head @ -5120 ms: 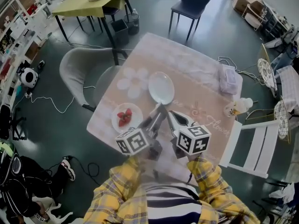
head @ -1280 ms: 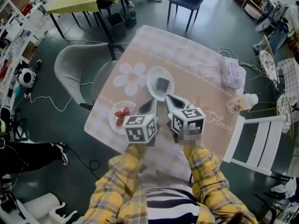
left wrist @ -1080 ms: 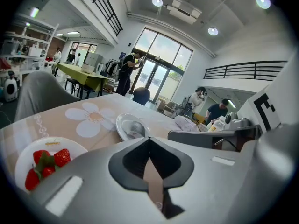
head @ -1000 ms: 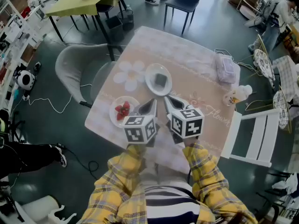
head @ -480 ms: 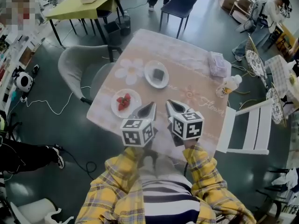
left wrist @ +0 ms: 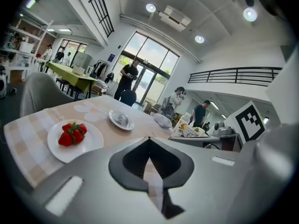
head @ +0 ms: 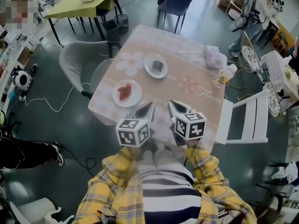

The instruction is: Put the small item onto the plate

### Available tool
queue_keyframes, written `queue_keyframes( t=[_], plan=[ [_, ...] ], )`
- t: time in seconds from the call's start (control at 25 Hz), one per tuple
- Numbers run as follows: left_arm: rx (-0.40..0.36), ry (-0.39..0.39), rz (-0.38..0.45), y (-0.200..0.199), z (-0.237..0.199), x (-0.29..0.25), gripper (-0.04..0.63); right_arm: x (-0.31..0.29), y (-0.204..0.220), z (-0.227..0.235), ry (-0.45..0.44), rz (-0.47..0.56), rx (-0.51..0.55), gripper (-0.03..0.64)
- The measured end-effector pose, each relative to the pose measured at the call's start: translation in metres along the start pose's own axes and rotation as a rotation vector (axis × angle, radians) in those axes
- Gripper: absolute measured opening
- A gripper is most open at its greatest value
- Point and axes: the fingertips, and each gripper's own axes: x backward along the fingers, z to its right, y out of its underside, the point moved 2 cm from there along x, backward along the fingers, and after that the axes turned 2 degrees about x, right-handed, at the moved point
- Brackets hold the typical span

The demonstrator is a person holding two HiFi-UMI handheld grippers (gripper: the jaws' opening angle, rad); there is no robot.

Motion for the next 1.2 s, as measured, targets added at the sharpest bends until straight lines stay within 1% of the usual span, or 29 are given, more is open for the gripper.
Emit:
queue_keyframes(
  t=[0.16,0.36,0.48,0.6,0.8,0.92,1.2],
  plan=[
    [-0.001,0.009,-0.004,0.007,0.000,0.014,0.002,0.011,0.010,-0.008,0.002,-0.004,0.014,-0.003],
    [0.005,0.015,-0.002,0.016,-0.001,0.031,0.002,0.025,0.025,-0.018,0.003,-0.006,0.006,-0.003],
    [0.005,0.018,-0.006,0.022,-0.001,0.040,0.002,0.032,0.031,-0.022,-0.010,0.000,0.008,-0.003],
    [0.001,0.039,-0.003,0.026,-0.001,0.049,0.002,0.039,0.036,-0.026,-0.031,0.008,0.008,-0.003],
    [-0.014,0.074,0.003,0.032,0.004,0.061,0.002,0.050,0.046,-0.026,-0.026,0.009,-0.014,-0.003],
    [-0.014,0.075,0.017,0.036,0.003,0.067,0.002,0.057,0.050,-0.030,-0.028,0.019,-0.024,-0.003],
    [0.027,0.044,0.024,0.046,-0.009,0.074,0.002,0.067,0.060,-0.029,-0.015,0.034,-0.030,-0.003]
  ],
)
